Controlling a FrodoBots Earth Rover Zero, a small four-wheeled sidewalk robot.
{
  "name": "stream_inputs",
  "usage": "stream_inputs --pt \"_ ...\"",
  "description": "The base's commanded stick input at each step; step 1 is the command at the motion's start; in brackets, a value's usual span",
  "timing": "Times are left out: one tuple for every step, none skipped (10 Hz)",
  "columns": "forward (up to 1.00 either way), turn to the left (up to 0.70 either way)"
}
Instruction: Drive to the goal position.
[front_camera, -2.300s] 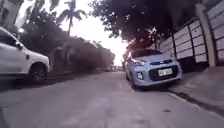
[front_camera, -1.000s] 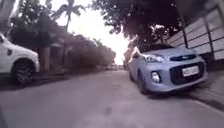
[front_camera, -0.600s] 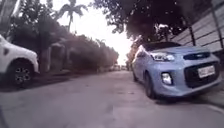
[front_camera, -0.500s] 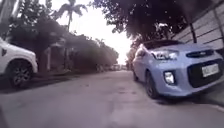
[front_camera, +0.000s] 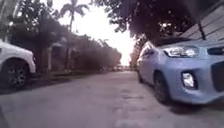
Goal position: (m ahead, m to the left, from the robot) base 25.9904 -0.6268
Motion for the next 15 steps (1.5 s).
stream_inputs --pt "0.7 -0.29" --pt "0.7 0.0" --pt "0.7 0.0" --pt "0.7 0.0" --pt "0.7 0.0" --pt "0.7 0.0" --pt "0.7 0.0" --pt "0.7 0.0" --pt "0.7 0.0" --pt "0.7 0.0" --pt "0.7 0.0" --pt "0.7 0.0" --pt "0.7 0.0" --pt "0.7 0.0" --pt "0.7 -0.01"
